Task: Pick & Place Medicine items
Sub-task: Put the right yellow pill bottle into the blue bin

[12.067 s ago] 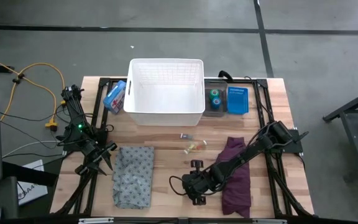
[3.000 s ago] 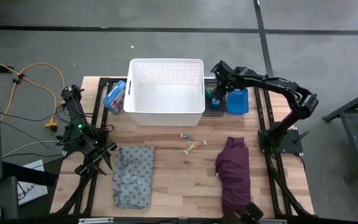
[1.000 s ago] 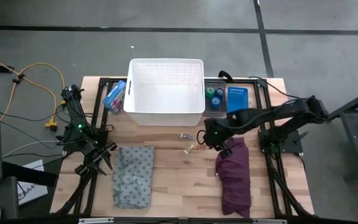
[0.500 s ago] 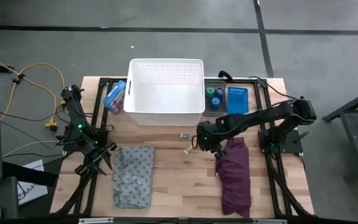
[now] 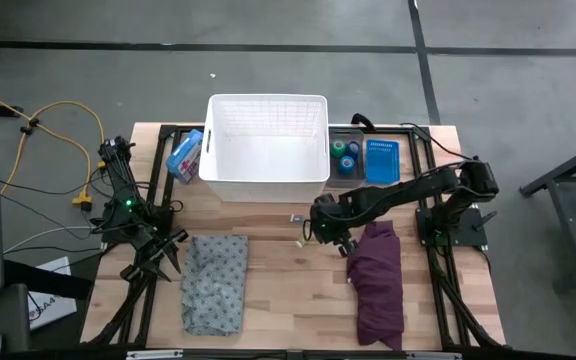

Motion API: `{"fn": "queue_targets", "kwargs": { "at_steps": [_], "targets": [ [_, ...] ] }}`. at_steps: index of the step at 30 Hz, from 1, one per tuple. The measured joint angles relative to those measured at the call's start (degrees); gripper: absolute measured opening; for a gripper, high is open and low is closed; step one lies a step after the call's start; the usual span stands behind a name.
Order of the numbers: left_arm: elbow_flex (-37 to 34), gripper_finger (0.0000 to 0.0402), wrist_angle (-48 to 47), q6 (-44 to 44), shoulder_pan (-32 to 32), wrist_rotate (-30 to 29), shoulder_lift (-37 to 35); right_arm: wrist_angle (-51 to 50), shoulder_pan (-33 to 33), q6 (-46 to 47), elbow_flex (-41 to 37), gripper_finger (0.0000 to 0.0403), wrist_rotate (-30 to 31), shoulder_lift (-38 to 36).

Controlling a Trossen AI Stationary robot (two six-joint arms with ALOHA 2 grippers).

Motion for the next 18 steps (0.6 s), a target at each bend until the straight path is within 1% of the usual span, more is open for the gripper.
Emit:
{"fn": "queue_targets", "kwargs": {
  "at_steps": [3,12,18],
  "targets": [
    [0.00,0.0127,0.01,0.00,0.00,0.00,0.00,1.93,-0.13,0.02,0.07,0.0151,-0.01,1.10],
    [0.00,0.0127,0.02,0.00,0.00,0.00,0.02,3.02,-0.24,0.03,-0.04,0.0151,-0.72,5.09],
    [0.00,0.0127,0.01,0.00,0.02,0.00,0.02,3.83,-0.26,0.04,0.01,0.0151,-0.82,6.44]
  ]
}}
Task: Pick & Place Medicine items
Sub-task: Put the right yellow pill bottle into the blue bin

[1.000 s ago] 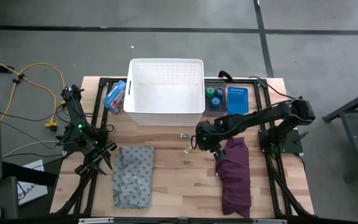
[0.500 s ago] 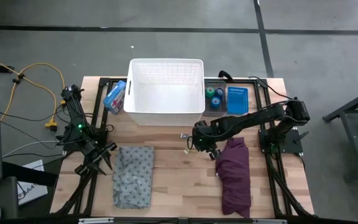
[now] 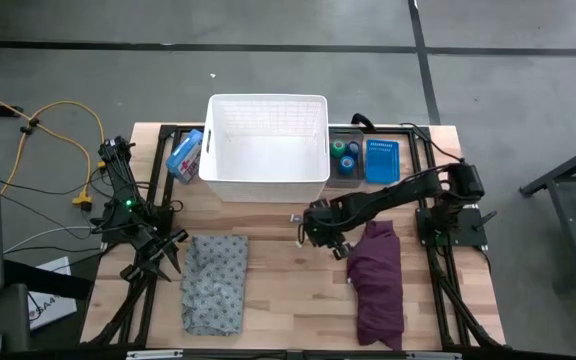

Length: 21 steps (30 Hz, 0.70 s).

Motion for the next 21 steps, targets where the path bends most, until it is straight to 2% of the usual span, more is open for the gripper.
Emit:
{"fn": "queue_targets", "kwargs": {
  "at_steps": [21],
  "targets": [
    [0.00,0.0127,0.17,0.00,0.00,0.00,0.00,2.57,-1.03,0.20,0.03,0.0151,-2.21,1.99]
  ]
}}
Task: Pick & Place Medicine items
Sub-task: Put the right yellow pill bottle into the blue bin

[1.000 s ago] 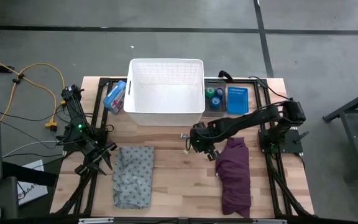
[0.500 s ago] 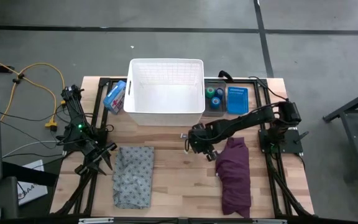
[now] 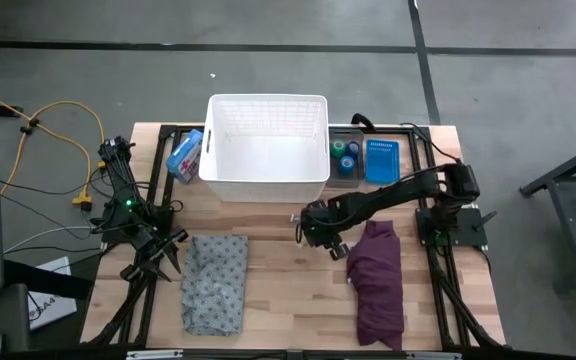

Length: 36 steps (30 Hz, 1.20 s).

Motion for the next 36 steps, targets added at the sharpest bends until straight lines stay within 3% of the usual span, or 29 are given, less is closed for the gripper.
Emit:
{"fn": "queue_targets", "kwargs": {
  "at_steps": [28,36],
  "targets": [
    [0.00,0.0127,0.02,0.00,-0.01,0.00,0.00,-1.43,-0.79,0.37,-0.02,0.0151,1.09,0.73],
    [0.00,0.0127,0.02,0.00,-0.02,0.00,0.00,-3.66,-0.79,0.15,-0.02,0.0151,4.29,0.73]
  ]
}}
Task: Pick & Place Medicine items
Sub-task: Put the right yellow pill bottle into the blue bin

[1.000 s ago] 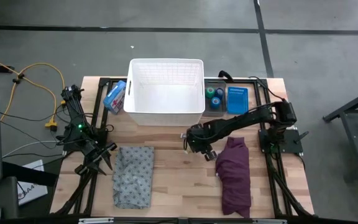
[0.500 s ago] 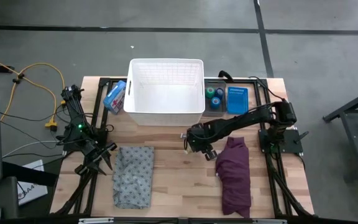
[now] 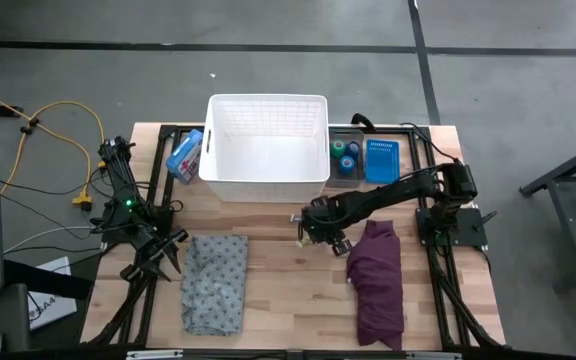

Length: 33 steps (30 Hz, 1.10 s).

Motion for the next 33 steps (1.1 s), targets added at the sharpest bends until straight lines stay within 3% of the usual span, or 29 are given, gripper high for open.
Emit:
{"fn": "queue_targets", "kwargs": {
  "at_steps": [33],
  "targets": [
    [0.00,0.0127,0.02,0.00,0.01,0.00,-0.02,-1.07,0.37,0.06,-0.04,0.0145,0.80,2.10]
  ]
}}
